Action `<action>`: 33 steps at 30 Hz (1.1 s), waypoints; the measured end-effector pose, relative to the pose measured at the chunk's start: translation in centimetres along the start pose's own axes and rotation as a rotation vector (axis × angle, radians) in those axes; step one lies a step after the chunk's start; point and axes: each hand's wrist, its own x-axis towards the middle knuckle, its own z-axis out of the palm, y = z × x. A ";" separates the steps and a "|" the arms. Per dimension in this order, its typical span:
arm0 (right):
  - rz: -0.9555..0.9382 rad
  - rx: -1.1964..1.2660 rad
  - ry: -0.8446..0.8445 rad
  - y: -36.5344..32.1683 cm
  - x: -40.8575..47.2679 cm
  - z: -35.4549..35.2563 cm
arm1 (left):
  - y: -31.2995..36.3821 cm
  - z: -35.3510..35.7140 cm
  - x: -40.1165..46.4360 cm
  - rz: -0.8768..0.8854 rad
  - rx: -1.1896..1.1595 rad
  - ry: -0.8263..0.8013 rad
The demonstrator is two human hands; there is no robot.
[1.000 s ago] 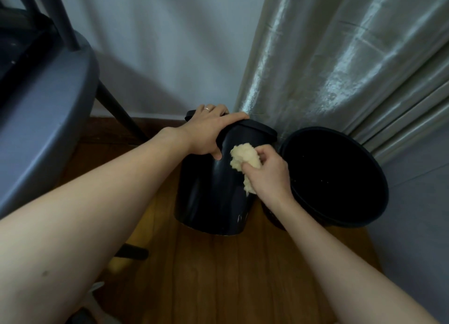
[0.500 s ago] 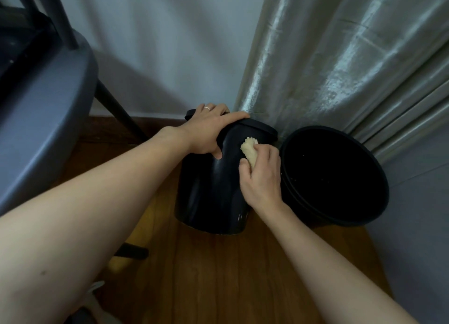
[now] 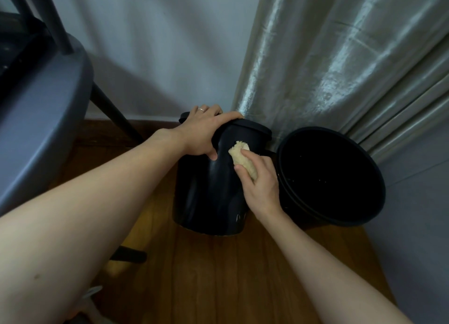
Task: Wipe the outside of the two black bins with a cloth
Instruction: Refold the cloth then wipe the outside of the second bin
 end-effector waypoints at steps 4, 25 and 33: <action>-0.008 -0.008 -0.008 0.1 -0.3 0.3 | 0.0 0.0 0.1 0.000 -0.002 -0.004; -0.088 -0.121 0.136 0.0 1.8 -1.1 | 1.6 -0.6 0.2 -0.042 -0.104 -0.029; -0.112 -0.132 0.062 0.0 2.3 -1.6 | 1.0 -0.9 0.0 -0.050 -0.176 -0.004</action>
